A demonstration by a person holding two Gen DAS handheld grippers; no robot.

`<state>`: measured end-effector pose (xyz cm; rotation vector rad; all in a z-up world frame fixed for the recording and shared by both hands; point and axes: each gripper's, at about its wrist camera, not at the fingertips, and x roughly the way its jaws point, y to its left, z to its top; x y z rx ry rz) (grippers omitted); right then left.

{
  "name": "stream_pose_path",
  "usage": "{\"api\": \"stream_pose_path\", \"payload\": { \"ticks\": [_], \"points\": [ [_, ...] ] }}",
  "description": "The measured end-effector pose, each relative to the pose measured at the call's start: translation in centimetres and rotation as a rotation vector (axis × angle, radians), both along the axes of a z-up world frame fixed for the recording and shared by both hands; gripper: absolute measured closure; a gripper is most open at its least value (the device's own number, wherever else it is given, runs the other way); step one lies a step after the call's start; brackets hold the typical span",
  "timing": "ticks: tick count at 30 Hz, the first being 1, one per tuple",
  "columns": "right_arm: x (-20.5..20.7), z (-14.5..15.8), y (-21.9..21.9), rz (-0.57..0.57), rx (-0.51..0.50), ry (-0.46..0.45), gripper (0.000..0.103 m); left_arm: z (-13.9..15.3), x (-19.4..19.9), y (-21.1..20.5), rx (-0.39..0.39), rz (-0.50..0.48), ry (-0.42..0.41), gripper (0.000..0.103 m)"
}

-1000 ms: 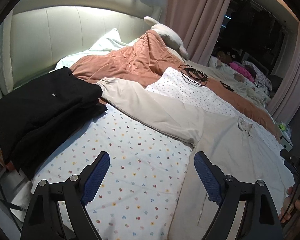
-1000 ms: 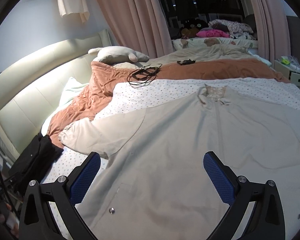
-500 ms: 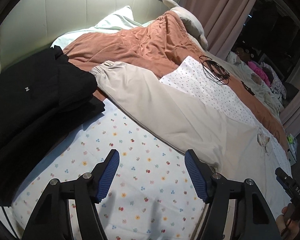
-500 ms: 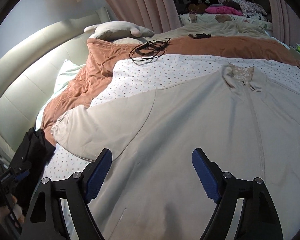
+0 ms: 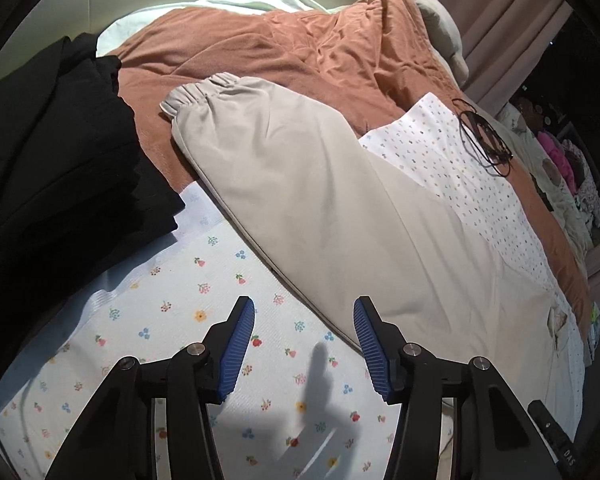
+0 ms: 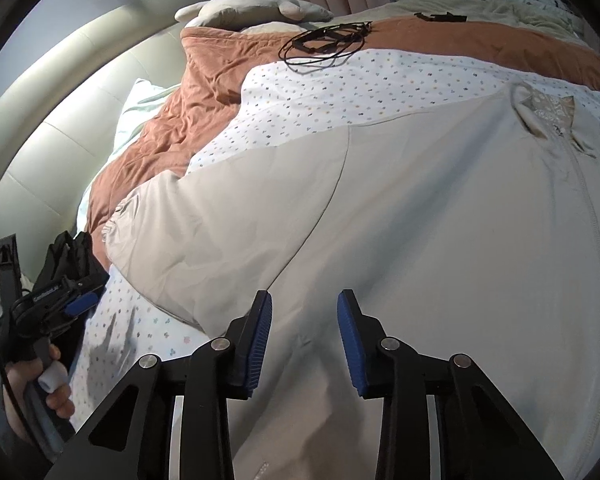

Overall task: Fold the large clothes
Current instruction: 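Move the left tool to the jacket's elastic sleeve cuff and close on it, then lift the gripped sleeve off the sheet with the left tool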

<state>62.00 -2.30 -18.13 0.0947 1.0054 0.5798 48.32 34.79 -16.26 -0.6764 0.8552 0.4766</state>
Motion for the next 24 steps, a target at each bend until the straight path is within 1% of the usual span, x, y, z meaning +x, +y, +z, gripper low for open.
{"api": "stream_pose_path", "payload": {
  "ticks": [3,7,9,10,11,12,13,14,15,17,18,20,22,24],
  "points": [
    [0.3,-1.2,0.8,0.022,0.009,0.034,0.077,-1.1,1.3,0.5,0.0,0.024,0.026,0.05],
    [0.7,-2.2,0.9,0.025,0.034,0.071,0.08,-2.3,2.6,1.4,0.017,0.068,0.066,0.05],
    [0.8,-2.4,1.0,0.026,0.055,0.086,0.084,-2.9,3.0,1.9,0.024,0.088,0.078,0.054],
    [0.8,-2.4,1.0,0.029,0.067,0.093,0.086,-3.1,3.1,2.0,0.043,0.097,0.086,0.065],
    [0.7,-2.5,1.1,0.032,0.077,0.098,0.087,-3.1,3.3,2.1,0.063,0.105,0.095,0.083],
    [0.7,-2.6,1.4,0.039,0.088,0.105,0.089,-3.1,3.3,2.3,0.067,0.109,0.097,0.094],
    [0.6,-2.8,1.6,0.049,0.097,0.111,0.09,-2.9,3.3,2.3,0.064,0.108,0.09,0.099],
    [0.5,-3.1,1.9,0.062,0.112,0.123,0.091,-2.4,3.2,2.2,0.071,0.105,0.072,0.1],
    [0.4,-3.4,2.3,0.075,0.123,0.135,0.092,-1.6,3.0,1.9,0.092,0.096,0.047,0.101],
    [0.1,-3.8,2.8,0.09,0.135,0.155,0.093,0.2,3.0,1.3,0.146,0.067,0.018,0.101],
    [0.0,-4.2,3.2,0.097,0.142,0.168,0.093,1.0,2.9,1.0,0.161,0.054,0.004,0.101],
    [-0.1,-5.0,3.6,0.101,0.154,0.199,0.093,2.6,2.8,0.7,0.17,0.041,-0.029,0.103],
    [-0.2,-5.9,4.2,0.098,0.161,0.229,0.094,4.6,2.7,0.3,0.173,0.032,-0.083,0.103],
    [-0.4,-6.3,4.6,0.095,0.159,0.231,0.094,7.1,2.7,-0.6,0.185,0.003,-0.139,0.103]
  ]
}}
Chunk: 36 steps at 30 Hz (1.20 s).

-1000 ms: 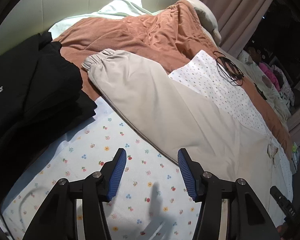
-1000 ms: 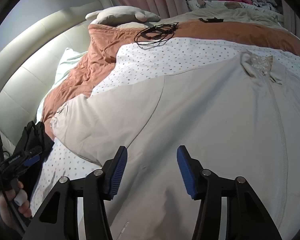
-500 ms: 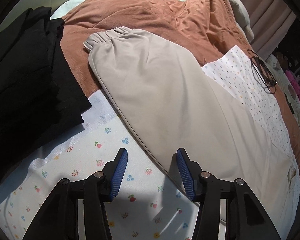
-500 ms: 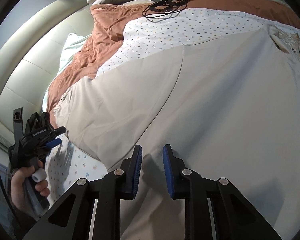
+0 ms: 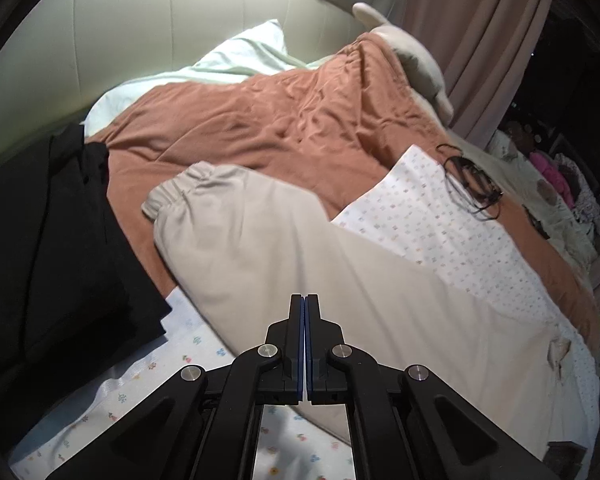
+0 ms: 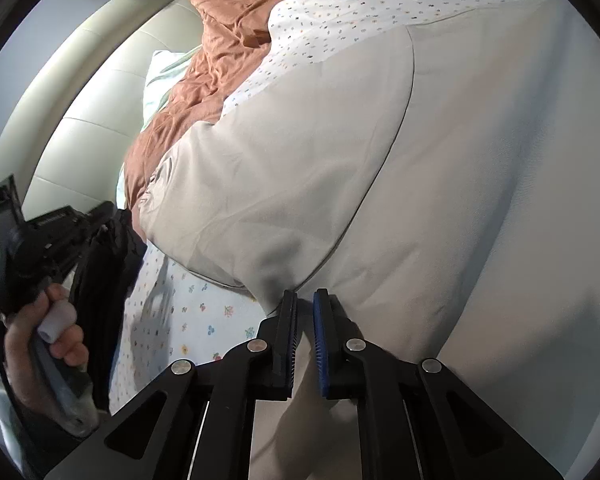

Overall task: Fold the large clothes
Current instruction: 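Lift the gripped sleeve off the sheet with the left tool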

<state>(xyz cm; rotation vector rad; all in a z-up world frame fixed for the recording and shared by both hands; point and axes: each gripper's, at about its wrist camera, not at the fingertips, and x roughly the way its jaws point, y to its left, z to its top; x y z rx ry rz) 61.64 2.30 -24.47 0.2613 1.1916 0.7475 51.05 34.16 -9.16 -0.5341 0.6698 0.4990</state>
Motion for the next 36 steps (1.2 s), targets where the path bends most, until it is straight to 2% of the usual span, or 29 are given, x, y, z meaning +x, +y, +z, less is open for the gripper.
{"api": "stream_pose_path", "payload": {
  "ticks": [3,6,9,12,13,14,15,16,17,22,24,26,29,30,31,33,34,36],
  "points": [
    [0.0,0.2,0.1,0.006,-0.002,-0.007,0.094,3.8,0.3,-2.2,0.058,-0.073,-0.049,0.103],
    [-0.2,0.4,-0.3,0.007,-0.003,-0.001,0.094,5.6,0.9,-3.2,0.062,-0.105,-0.015,0.103],
    [-0.5,0.6,-0.6,0.012,-0.015,-0.007,0.094,4.2,1.6,-2.8,0.018,-0.123,0.099,0.103],
    [-0.4,0.5,-0.9,0.013,-0.019,-0.002,0.094,1.7,1.4,-2.2,-0.067,-0.125,0.148,0.1],
    [-0.3,0.5,-0.9,0.011,-0.016,0.003,0.094,0.7,1.1,-2.0,-0.093,-0.117,0.16,0.089],
    [-0.3,0.4,-1.0,0.01,-0.015,0.006,0.094,-0.2,1.0,-1.8,-0.114,-0.109,0.179,0.059],
    [-0.3,0.4,-1.0,0.009,-0.015,0.005,0.094,-1.0,1.0,-1.6,-0.13,-0.102,0.193,0.041],
    [-0.3,0.5,-1.0,0.01,-0.017,0.004,0.094,-1.7,0.9,-1.5,-0.138,-0.093,0.194,0.015],
    [-0.3,0.5,-0.9,0.011,-0.019,0.001,0.094,-2.2,0.7,-1.4,-0.136,-0.08,0.19,0.011],
    [-0.2,0.4,-0.8,0.013,-0.017,-0.005,0.094,-5.0,0.6,-0.2,-0.17,-0.026,0.204,0.012],
    [-0.1,0.3,-0.8,0.012,-0.013,-0.004,0.094,-6.1,1.0,0.1,-0.166,-0.026,0.221,0.019],
    [-0.2,0.3,-0.9,0.012,-0.011,-0.005,0.094,-7.4,1.5,0.3,-0.158,-0.021,0.253,0.042],
    [-0.2,0.3,-1.0,0.005,-0.011,-0.006,0.096,-9.8,2.2,1.1,-0.188,-0.005,0.29,0.061],
    [-0.2,0.3,-1.0,0.003,-0.012,-0.006,0.096,-10.3,2.4,1.3,-0.181,0.003,0.296,0.063],
    [-0.2,0.2,-1.0,0.001,-0.012,-0.005,0.097,-10.4,2.5,1.5,-0.155,0.009,0.284,0.066],
    [-0.1,0.2,-1.0,-0.003,-0.008,-0.001,0.097,-10.1,3.0,1.7,-0.105,0.026,0.291,0.082],
    [-0.1,0.1,-1.1,-0.005,-0.006,0.001,0.097,-9.9,3.1,1.9,-0.103,0.026,0.287,0.096],
    [0.0,0.1,-1.1,-0.008,-0.002,0.006,0.098,-9.0,3.0,2.1,-0.101,0.025,0.246,0.1]
  ]
}}
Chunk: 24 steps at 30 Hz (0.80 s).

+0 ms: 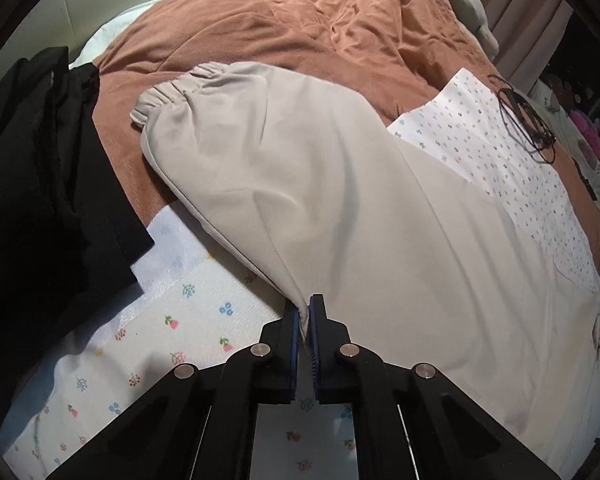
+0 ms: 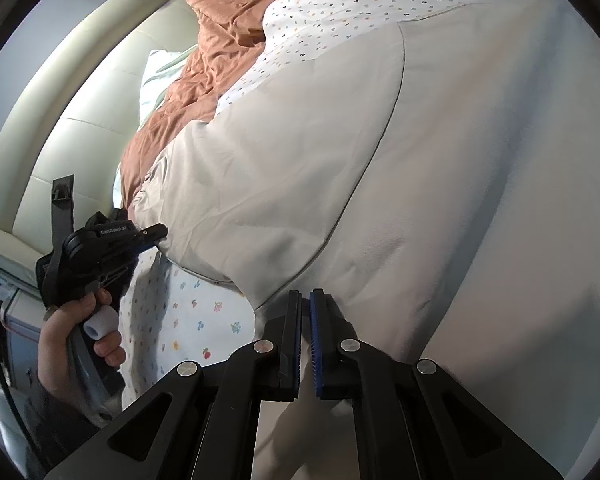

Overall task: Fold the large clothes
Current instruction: 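Lift the gripped sleeve off the sheet with the left tool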

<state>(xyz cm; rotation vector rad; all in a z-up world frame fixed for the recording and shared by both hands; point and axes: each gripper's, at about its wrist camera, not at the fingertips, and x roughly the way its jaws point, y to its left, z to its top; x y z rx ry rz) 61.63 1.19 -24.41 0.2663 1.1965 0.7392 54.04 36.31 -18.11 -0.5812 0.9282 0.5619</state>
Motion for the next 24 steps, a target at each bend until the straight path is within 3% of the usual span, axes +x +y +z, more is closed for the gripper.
{"api": "stream_pose_path", "payload": {
  "ticks": [6,12,17,18,20,21,22,24],
  "points": [
    [-0.2,0.1,0.1,0.004,-0.019,-0.011,0.098,6.1,-0.6,-2.8,0.142,-0.07,-0.11,0.101],
    [-0.3,1.0,-0.5,-0.009,-0.007,-0.002,0.098,12.5,-0.5,-6.2,0.205,-0.144,-0.203,0.101],
    [-0.2,2.5,-3.0,-0.044,0.033,0.003,0.097,16.1,0.0,-10.0,0.251,-0.226,-0.253,0.101],
    [-0.2,3.0,-3.8,-0.055,0.032,-0.005,0.095,16.6,0.0,-10.9,0.256,-0.247,-0.264,0.101],
    [-0.5,3.8,-5.6,-0.078,0.034,-0.024,0.081,17.3,0.0,-12.7,0.268,-0.296,-0.286,0.101],
    [-0.7,4.3,-6.6,-0.093,0.04,-0.038,0.065,17.6,0.0,-13.7,0.271,-0.324,-0.298,0.101],
    [-0.9,4.7,-7.7,-0.115,0.047,-0.048,0.056,17.8,0.0,-14.7,0.27,-0.351,-0.308,0.101],
    [-1.1,5.3,-10.1,-0.18,0.06,-0.051,0.055,18.0,0.0,-16.6,0.265,-0.393,-0.315,0.101]
  ]
}}
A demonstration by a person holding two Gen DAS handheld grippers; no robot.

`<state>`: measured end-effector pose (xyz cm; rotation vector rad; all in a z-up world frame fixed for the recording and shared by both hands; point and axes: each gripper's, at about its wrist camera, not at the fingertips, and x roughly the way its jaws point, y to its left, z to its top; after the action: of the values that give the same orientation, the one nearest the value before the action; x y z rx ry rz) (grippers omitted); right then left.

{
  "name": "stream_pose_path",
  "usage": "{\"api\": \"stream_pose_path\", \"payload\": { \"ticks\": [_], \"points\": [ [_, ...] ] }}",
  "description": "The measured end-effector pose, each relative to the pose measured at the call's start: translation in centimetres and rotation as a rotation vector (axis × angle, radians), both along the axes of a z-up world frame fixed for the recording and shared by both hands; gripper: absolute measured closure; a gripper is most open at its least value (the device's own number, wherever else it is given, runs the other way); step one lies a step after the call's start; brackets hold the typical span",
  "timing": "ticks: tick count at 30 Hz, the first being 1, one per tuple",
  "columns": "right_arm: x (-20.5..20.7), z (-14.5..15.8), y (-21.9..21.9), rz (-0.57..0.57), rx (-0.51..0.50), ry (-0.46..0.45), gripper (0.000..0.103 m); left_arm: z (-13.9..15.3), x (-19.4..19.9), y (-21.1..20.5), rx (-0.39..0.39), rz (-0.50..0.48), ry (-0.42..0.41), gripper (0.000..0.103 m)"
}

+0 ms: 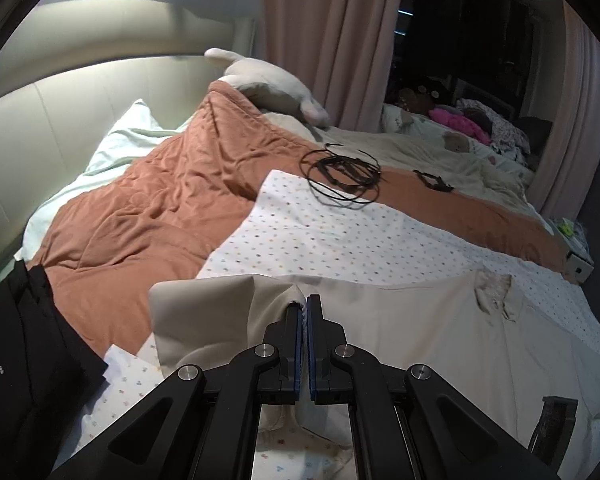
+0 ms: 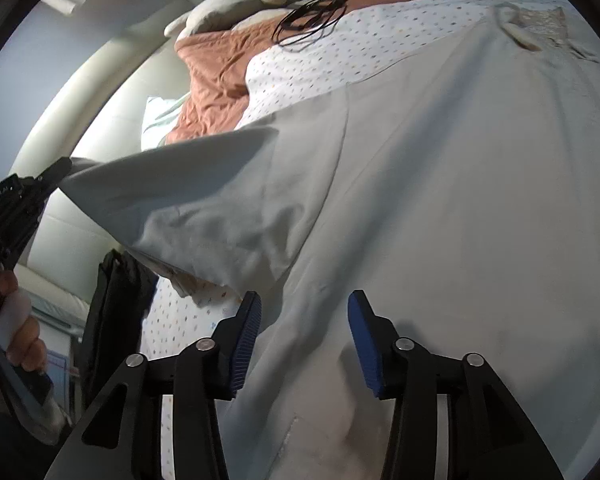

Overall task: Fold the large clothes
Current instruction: 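Lift the gripped sleeve off the sheet with the left tool, then fold the sleeve across the jacket body toward the zipper, open left tool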

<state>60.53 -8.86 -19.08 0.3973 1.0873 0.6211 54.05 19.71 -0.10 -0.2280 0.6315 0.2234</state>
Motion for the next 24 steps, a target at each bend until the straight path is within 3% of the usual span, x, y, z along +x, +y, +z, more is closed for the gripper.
{"api": "stream_pose_path", "payload": {
  "ticks": [6,16,21,24],
  "points": [
    [-1.0,1.3,-4.9,-0.084,0.025,-0.008,0.055,-0.4,-0.1,-5.2,0.005,-0.115,0.018,0.101],
    [-2.9,0.6,-10.9,-0.196,0.043,0.04,0.055,-2.4,-0.4,-12.1,-0.05,-0.335,0.048,0.101],
    [-2.9,0.8,-11.3,-0.195,0.056,0.038,0.055,-4.6,0.1,-15.3,-0.08,-0.427,0.137,0.101],
    [-2.9,1.0,-11.2,-0.186,0.057,0.036,0.055,-6.5,0.7,-16.0,-0.181,-0.482,0.217,0.096]
  ]
}}
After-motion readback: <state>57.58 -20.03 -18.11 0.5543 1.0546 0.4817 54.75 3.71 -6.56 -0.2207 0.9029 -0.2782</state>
